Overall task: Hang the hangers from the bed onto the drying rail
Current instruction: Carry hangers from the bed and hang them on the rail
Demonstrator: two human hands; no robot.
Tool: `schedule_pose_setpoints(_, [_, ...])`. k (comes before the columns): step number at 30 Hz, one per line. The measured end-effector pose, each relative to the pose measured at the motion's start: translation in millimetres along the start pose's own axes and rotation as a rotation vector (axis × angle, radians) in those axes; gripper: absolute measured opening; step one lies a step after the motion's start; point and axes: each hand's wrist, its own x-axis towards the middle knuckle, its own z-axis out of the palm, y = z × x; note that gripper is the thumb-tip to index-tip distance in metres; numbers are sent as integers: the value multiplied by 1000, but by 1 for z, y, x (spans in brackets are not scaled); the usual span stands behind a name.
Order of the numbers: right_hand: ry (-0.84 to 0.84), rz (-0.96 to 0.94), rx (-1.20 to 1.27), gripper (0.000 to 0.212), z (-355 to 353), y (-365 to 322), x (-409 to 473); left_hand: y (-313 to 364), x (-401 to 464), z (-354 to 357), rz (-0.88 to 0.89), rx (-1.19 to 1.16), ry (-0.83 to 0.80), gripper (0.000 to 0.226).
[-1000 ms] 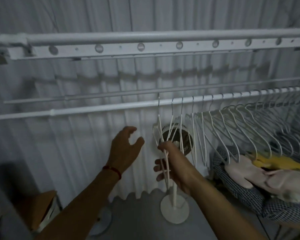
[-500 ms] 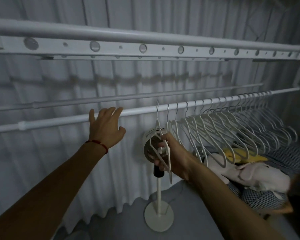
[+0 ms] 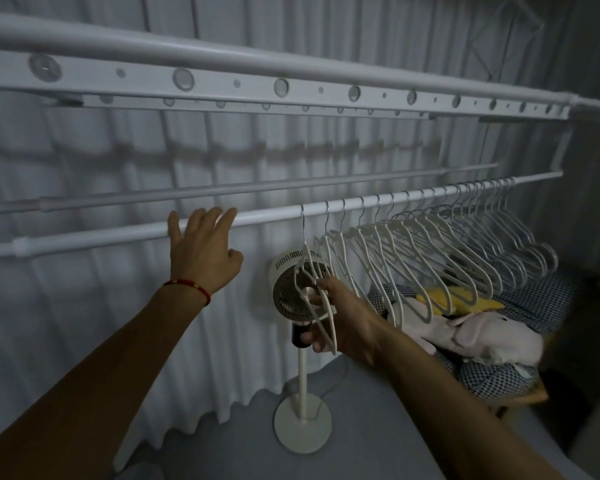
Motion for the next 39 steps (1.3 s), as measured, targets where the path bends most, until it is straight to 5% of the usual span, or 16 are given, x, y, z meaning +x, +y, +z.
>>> schedule_pose_setpoints(7, [96, 71, 34, 42, -2, 21, -44, 17, -6, 2, -61, -49, 17, 69])
schedule_pose_setpoints(13, [156, 153, 20, 52, -32, 70, -104, 101, -76, -13, 23, -637, -58, 48])
schedule_pose_setpoints(17, [283, 164, -183, 37, -77, 113, -178, 195, -153, -42, 65, -970, -382, 33])
schedule_pose_setpoints(26, [672, 298, -312, 33, -228, 281, -440, 481, -349, -89, 143, -1098, -1177, 20])
schedule_pose_setpoints(33, [1086, 659, -84, 32, -296, 469, -740, 714, -554, -186, 255, -1068, -1750, 17])
schedule_pose_setpoints(39, [1481, 910, 317, 25, -253, 588, -918, 824, -692, -268, 590, -1007, -1929, 27])
